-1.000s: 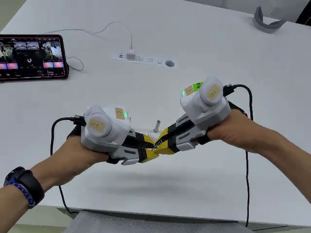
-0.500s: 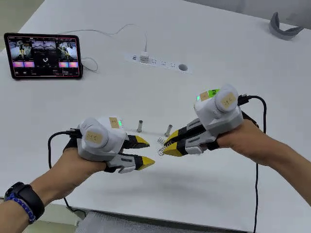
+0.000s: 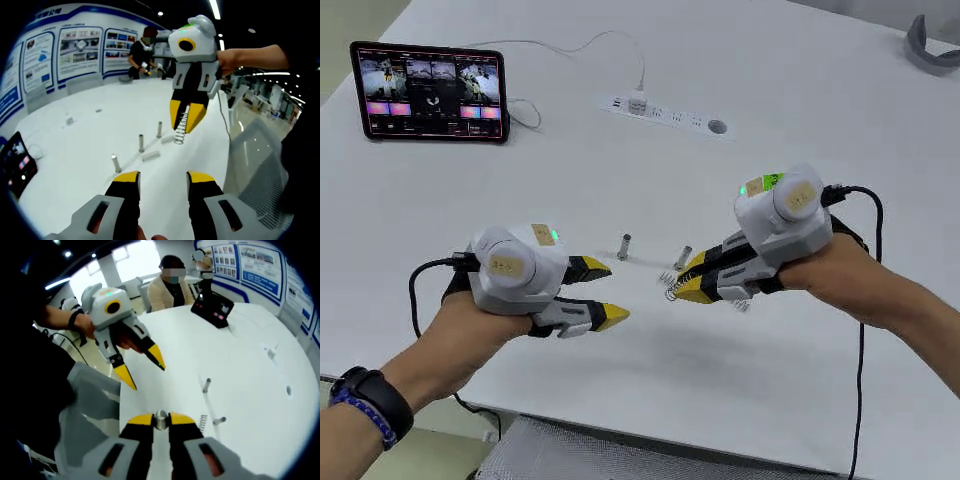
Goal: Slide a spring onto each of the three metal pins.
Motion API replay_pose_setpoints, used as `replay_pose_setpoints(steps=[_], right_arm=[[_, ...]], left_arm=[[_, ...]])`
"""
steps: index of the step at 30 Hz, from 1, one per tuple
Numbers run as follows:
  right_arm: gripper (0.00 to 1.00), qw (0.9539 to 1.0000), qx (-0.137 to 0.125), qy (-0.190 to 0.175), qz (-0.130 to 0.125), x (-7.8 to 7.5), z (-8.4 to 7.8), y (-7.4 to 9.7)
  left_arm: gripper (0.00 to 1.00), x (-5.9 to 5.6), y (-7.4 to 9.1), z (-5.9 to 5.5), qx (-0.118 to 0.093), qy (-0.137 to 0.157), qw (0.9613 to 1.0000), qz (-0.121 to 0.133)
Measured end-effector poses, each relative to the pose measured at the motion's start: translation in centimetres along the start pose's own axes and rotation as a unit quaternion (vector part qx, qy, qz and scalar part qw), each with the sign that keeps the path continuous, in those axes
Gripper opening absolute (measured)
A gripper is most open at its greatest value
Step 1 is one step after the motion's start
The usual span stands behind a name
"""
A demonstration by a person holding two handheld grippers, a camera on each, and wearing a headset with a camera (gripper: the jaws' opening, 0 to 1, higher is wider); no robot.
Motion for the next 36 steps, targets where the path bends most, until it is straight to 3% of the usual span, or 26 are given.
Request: replay_pose_setpoints(steps=[17,36], right_arm=[[0.12,0.9996,0.019,0.02,-0.011,-3.7,0.9,-2.1],[0.12,0.9984,0.029,0.038,-0.03,-7.5,2.5,-3.5]], left_arm=[[0.55,3.3,1.9,-1.7,-0.001,0.053,0.9966,0.064],[0.67,4.4,3.4,-2.5,0.006,0.076,0.9923,0.098]])
Point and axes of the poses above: the centre of the closed fingertips' face, and the gripper's own axes: y roughly backward along the fingers, x roughly to its left, z roughly out of its top, the point moved 3 cm from there along y, roughly backward along the fingers
